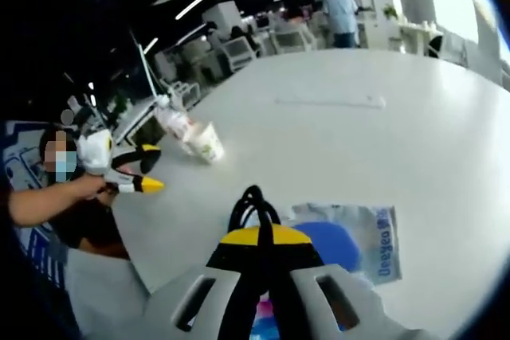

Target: Arrange the tabletop items into an orderly group along one side of the table until the central work area is clear of visible clutter.

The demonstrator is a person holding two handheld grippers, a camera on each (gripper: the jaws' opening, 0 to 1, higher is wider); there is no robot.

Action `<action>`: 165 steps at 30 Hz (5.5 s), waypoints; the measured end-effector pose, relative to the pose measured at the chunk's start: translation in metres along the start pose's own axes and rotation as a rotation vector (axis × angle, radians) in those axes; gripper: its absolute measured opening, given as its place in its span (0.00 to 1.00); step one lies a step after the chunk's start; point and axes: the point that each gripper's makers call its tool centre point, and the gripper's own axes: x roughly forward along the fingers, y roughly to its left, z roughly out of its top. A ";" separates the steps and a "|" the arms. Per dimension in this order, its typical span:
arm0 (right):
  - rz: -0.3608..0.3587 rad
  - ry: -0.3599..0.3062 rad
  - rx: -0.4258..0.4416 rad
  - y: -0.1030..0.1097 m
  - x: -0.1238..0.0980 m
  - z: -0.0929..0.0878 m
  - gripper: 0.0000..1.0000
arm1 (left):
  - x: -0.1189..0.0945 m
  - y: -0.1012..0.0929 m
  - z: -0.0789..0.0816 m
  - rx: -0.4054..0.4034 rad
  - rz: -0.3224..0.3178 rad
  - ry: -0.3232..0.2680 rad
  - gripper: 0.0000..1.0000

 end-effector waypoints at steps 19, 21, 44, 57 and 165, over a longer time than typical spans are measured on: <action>0.087 0.034 -0.020 0.036 0.000 -0.015 0.00 | -0.006 0.002 -0.002 0.000 0.009 -0.004 0.68; 0.098 0.036 -0.019 0.040 -0.001 -0.016 0.00 | -0.006 0.002 -0.002 -0.002 0.010 -0.004 0.68; 0.175 0.144 -0.061 0.069 0.023 -0.062 0.00 | -0.014 0.003 0.000 0.007 0.022 -0.009 0.68; 0.185 0.191 -0.065 0.070 0.032 -0.087 0.00 | -0.020 0.006 0.000 0.022 0.029 -0.006 0.67; -0.161 -0.024 -0.238 -0.109 -0.043 -0.025 0.25 | 0.021 -0.160 0.074 -0.030 -0.212 -0.072 0.57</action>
